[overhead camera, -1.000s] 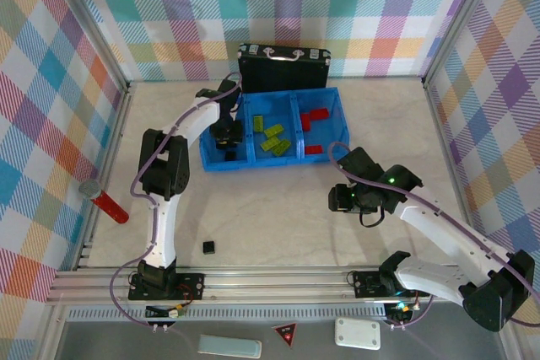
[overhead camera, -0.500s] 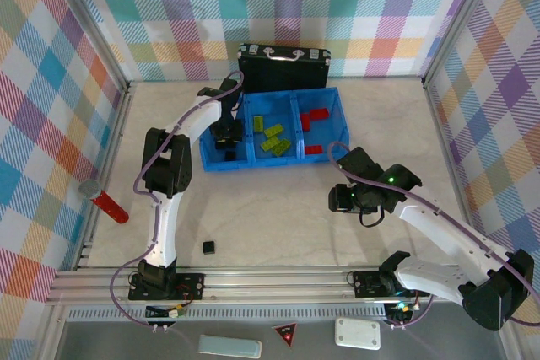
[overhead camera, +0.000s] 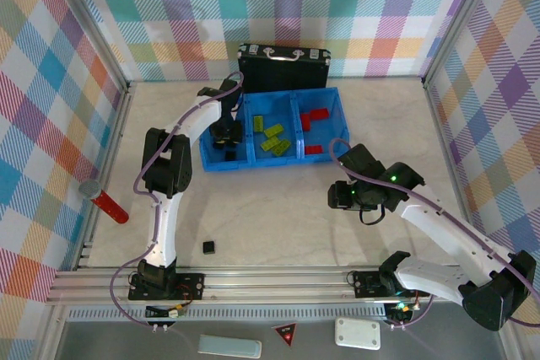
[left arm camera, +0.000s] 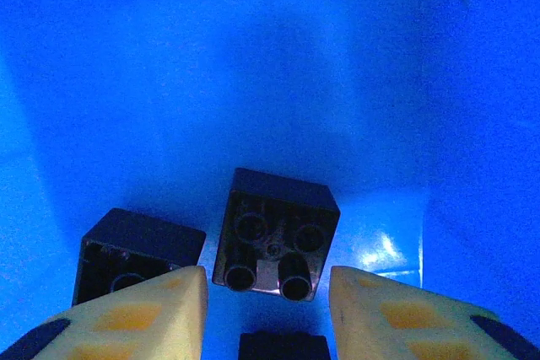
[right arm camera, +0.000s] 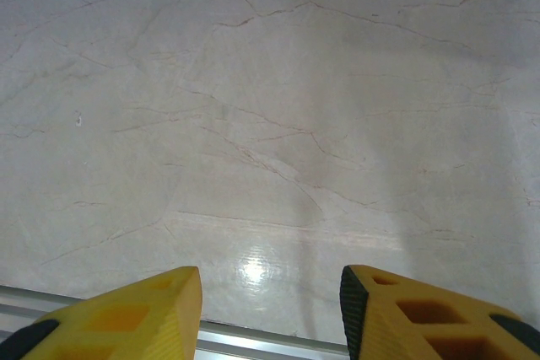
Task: Sort the legos into containers by color
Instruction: Place the lego in the container, then pick up the lego from the bottom-left of the table.
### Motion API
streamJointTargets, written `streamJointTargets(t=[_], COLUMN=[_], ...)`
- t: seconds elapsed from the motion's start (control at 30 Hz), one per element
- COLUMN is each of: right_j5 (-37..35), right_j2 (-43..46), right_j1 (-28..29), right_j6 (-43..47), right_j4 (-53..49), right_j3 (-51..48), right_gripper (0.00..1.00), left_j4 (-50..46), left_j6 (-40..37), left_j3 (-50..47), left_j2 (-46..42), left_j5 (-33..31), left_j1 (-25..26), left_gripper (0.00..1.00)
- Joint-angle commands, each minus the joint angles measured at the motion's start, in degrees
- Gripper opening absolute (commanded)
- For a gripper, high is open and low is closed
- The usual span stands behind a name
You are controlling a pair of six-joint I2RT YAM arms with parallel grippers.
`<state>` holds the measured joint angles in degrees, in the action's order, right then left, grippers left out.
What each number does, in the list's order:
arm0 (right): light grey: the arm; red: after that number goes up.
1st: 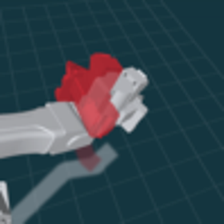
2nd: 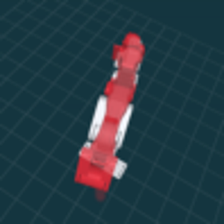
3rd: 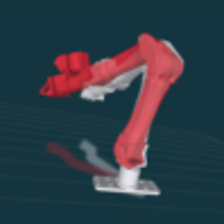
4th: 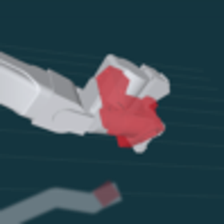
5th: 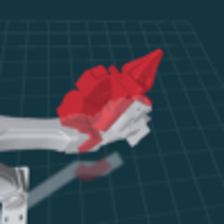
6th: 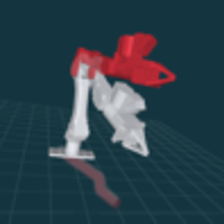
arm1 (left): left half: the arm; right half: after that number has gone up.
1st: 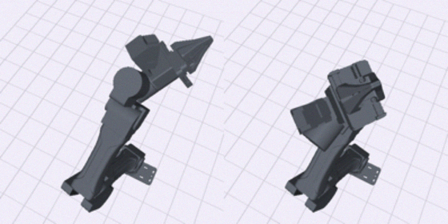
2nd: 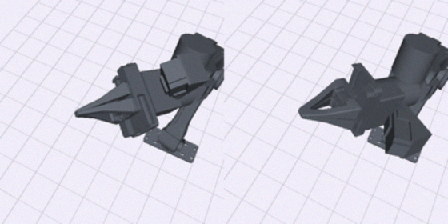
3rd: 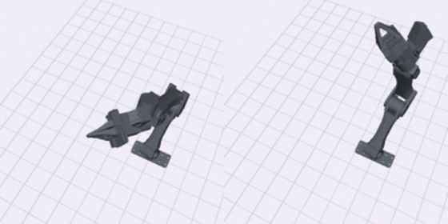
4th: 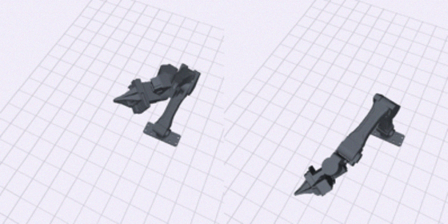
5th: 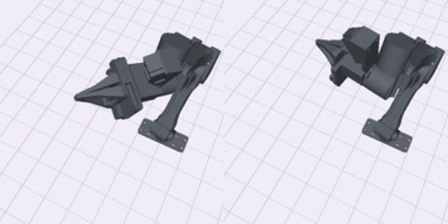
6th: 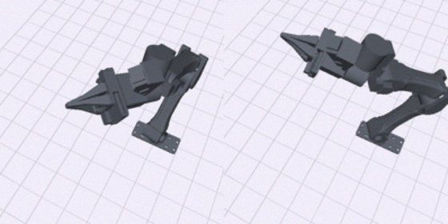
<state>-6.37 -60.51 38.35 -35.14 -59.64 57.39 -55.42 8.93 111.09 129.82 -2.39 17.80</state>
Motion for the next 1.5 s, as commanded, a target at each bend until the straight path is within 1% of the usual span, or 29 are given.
streamJointTargets(t=[0.0, 0.37, 0.77, 1.13, 1.33, 1.47], right_j5=[1.12, 1.94, 3.17, 5.19, 6.48, 7.25], right_j2=[-0.50, -2.04, -6.26, -12.38, -14.66, -15.90], right_j1=[0.50, 0.50, 0.50, 0.49, 0.50, 0.50], right_j6=[0.28, 1.18, 3.62, 6.17, 6.77, 7.01], right_j4=[-0.40, 0.47, 2.83, 5.55, 6.72, 7.51], right_j3=[1.41, 2.46, 4.13, 7.64, 8.27, 8.36], right_gripper=[0.49, 0.48, 0.48, 0.49, 0.49, 0.48], left_j4=[-1.45, -1.04, -0.08, -0.39, -2.20, -1.70], left_j6=[-0.06, 0.62, 2.60, 6.56, 9.23, 13.01], left_j3=[-1.20, -7.74, -20.93, -34.33, -40.97, -46.54], left_j2=[-4.65, -12.75, -25.62, -38.48, -44.03, -47.56], left_j5=[1.50, 3.46, 4.84, 3.67, 2.11, 1.22], left_j1=[-0.49, -0.40, 0.16, 2.27, 5.48, 8.21], left_gripper=[0.42, 0.42, 0.42, 0.42, 0.42, 0.42])
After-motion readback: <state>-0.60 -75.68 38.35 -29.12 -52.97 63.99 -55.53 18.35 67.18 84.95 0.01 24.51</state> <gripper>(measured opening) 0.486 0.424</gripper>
